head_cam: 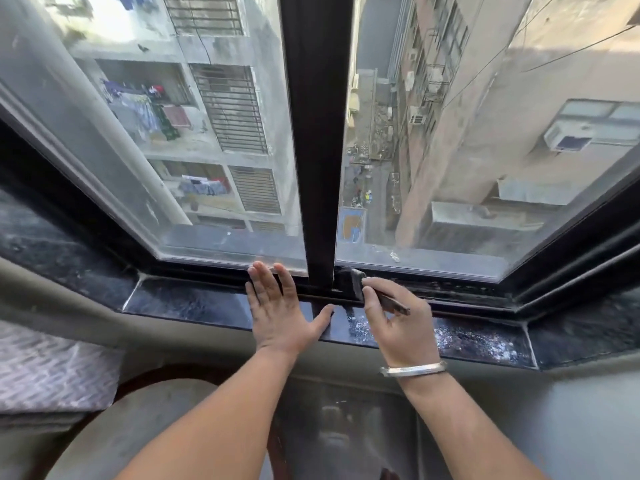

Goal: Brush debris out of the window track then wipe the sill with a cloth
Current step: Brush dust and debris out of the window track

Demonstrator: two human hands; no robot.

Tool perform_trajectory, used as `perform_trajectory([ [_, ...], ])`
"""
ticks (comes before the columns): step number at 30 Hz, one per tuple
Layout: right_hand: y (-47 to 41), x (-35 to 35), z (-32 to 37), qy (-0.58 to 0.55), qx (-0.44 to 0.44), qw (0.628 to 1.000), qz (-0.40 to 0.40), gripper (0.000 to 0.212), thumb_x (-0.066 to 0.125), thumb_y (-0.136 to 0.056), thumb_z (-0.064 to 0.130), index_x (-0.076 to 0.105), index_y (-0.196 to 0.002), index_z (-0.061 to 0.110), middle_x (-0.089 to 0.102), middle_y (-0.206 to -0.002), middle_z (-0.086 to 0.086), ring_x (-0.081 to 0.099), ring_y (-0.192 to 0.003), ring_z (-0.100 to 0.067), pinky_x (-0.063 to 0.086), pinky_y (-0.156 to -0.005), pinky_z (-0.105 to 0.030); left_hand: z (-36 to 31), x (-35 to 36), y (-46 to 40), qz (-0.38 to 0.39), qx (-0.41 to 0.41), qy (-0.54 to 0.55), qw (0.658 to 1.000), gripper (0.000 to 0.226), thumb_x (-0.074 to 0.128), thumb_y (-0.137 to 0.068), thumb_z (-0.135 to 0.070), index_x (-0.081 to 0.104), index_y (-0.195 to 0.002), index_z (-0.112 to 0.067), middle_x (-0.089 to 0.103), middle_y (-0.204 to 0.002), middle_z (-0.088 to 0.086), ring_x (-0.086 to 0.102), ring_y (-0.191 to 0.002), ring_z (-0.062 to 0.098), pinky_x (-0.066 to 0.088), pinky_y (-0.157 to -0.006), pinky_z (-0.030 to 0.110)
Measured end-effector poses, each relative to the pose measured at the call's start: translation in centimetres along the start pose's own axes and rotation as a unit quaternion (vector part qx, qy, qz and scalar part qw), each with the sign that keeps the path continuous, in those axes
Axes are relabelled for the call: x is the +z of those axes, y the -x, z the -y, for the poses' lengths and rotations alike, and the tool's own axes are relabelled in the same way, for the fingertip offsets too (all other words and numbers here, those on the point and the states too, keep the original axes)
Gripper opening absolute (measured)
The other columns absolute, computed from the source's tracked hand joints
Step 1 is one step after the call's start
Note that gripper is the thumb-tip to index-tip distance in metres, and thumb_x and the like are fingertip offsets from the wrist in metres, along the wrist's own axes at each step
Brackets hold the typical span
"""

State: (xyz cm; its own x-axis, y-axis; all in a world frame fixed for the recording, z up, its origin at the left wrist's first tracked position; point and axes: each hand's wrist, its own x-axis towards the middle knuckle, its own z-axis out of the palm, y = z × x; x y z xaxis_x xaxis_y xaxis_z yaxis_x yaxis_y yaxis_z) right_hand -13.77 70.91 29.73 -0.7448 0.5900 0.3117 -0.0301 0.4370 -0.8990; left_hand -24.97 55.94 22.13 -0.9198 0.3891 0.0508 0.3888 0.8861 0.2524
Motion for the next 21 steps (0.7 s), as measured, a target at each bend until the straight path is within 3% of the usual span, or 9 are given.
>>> perform_trajectory([
  [3, 0.2, -2.7, -1.1, 0.072, -0.001, 0.997, -0.015, 0.018, 0.069, -0.087, 0.014, 0.073, -0.104, 0.015, 0.076, -0.093, 0.003, 0.072, -0.083, -0.007, 0.058, -0.074, -0.03, 0.0, -0.2, 0.0, -0.005, 0.003, -0.001, 1.0, 0.125, 0.036, -0.076, -0.082, -0.034, -0.146, -0.006, -0.033, -0.152, 0.031, -0.035, -0.143, 0.041, -0.009, -0.121, 0.056],
  [7, 1.1, -8.0, -2.1, 0.135, 0.021, 0.987, -0.088, 0.02, 0.069, -0.086, 0.018, 0.073, -0.106, 0.021, 0.077, -0.091, 0.002, 0.071, -0.078, -0.001, 0.054, -0.07, -0.018, 0.0, 0.0, -0.1, -0.005, 0.004, 0.004, 1.0, 0.124, 0.039, -0.076, -0.079, -0.028, -0.148, -0.003, -0.034, -0.152, 0.031, -0.032, -0.144, 0.043, -0.006, -0.122, 0.057],
  [12, 2.4, -12.1, -1.7, 0.295, 0.041, 0.933, -0.205, 0.02, 0.062, -0.089, 0.026, 0.071, -0.107, 0.024, 0.078, -0.091, -0.004, 0.074, -0.081, -0.023, 0.052, -0.068, -0.03, 0.1, 0.2, -0.1, -0.006, 0.008, 0.011, 1.0, 0.12, 0.03, -0.076, -0.08, -0.017, -0.152, 0.0, -0.037, -0.153, 0.028, -0.024, -0.147, 0.046, 0.0, -0.122, 0.06],
  [16, 3.6, -10.1, 1.0, 0.249, -0.031, 0.947, -0.198, 0.023, 0.058, -0.093, 0.033, 0.07, -0.111, 0.025, 0.076, -0.098, 0.007, 0.073, -0.084, -0.01, 0.056, -0.07, -0.029, 0.2, 0.3, -0.1, -0.007, 0.007, 0.015, 1.0, 0.12, 0.029, -0.076, -0.08, -0.02, -0.152, -0.001, -0.037, -0.154, 0.027, -0.021, -0.148, 0.047, 0.002, -0.122, 0.059],
  [18, 4.0, -7.6, 2.2, 0.196, -0.058, 0.965, -0.167, 0.023, 0.059, -0.093, 0.034, 0.071, -0.11, 0.024, 0.074, -0.098, 0.012, 0.071, -0.085, -0.001, 0.055, -0.071, -0.021, 0.2, 0.4, -0.2, -0.008, 0.009, 0.018, 1.0, 0.121, 0.03, -0.076, -0.08, -0.021, -0.151, -0.001, -0.037, -0.154, 0.027, -0.021, -0.148, 0.047, 0.001, -0.122, 0.059],
  [21, 3.4, -3.1, 3.0, 0.121, -0.074, 0.984, -0.107, 0.021, 0.063, -0.092, 0.028, 0.071, -0.109, 0.021, 0.075, -0.1, 0.01, 0.07, -0.092, 0.001, 0.056, -0.078, -0.02, 0.2, 0.4, -0.2, -0.01, 0.013, 0.02, 1.0, 0.122, 0.031, -0.075, -0.081, -0.025, -0.15, -0.003, -0.036, -0.154, 0.027, -0.024, -0.147, 0.045, -0.002, -0.122, 0.058],
])
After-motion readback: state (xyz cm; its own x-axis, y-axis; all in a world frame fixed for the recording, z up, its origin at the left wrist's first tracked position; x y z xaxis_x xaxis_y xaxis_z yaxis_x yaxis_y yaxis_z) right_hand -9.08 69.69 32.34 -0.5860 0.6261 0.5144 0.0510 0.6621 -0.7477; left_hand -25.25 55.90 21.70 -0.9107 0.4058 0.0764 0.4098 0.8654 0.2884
